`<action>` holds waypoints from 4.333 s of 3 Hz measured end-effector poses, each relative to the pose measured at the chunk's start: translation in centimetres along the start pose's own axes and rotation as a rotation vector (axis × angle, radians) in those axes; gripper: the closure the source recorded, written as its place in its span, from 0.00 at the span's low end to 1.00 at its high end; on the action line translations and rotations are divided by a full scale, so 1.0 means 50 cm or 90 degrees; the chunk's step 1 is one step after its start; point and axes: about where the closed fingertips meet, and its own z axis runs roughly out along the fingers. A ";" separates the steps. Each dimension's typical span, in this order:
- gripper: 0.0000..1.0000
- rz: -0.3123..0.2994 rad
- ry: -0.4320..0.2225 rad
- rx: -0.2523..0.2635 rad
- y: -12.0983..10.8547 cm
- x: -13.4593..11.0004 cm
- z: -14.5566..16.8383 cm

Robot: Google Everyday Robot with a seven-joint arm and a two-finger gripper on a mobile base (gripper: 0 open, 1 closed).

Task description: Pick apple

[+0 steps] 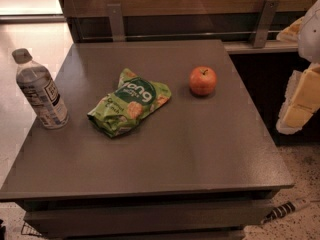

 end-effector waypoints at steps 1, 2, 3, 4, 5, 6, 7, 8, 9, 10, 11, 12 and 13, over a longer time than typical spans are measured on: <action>0.00 0.000 0.000 0.000 0.000 0.000 0.000; 0.00 0.020 -0.056 0.026 -0.045 -0.006 0.026; 0.00 0.064 -0.206 0.067 -0.124 -0.020 0.082; 0.00 0.105 -0.353 0.084 -0.185 -0.047 0.148; 0.00 0.172 -0.500 0.072 -0.223 -0.086 0.214; 0.00 0.214 -0.545 0.042 -0.236 -0.099 0.255; 0.00 0.221 -0.552 0.035 -0.238 -0.101 0.264; 0.00 0.231 -0.568 0.028 -0.239 -0.110 0.291; 0.00 0.244 -0.612 0.019 -0.244 -0.133 0.346; 0.00 0.244 -0.654 0.007 -0.252 -0.163 0.389; 0.13 0.252 -0.687 -0.003 -0.256 -0.183 0.427; 0.37 0.252 -0.692 -0.007 -0.255 -0.190 0.434; 0.61 0.250 -0.693 -0.010 -0.254 -0.195 0.435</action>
Offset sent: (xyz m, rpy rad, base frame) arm 0.0564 0.0010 -0.0059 0.1729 -0.1222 -0.0260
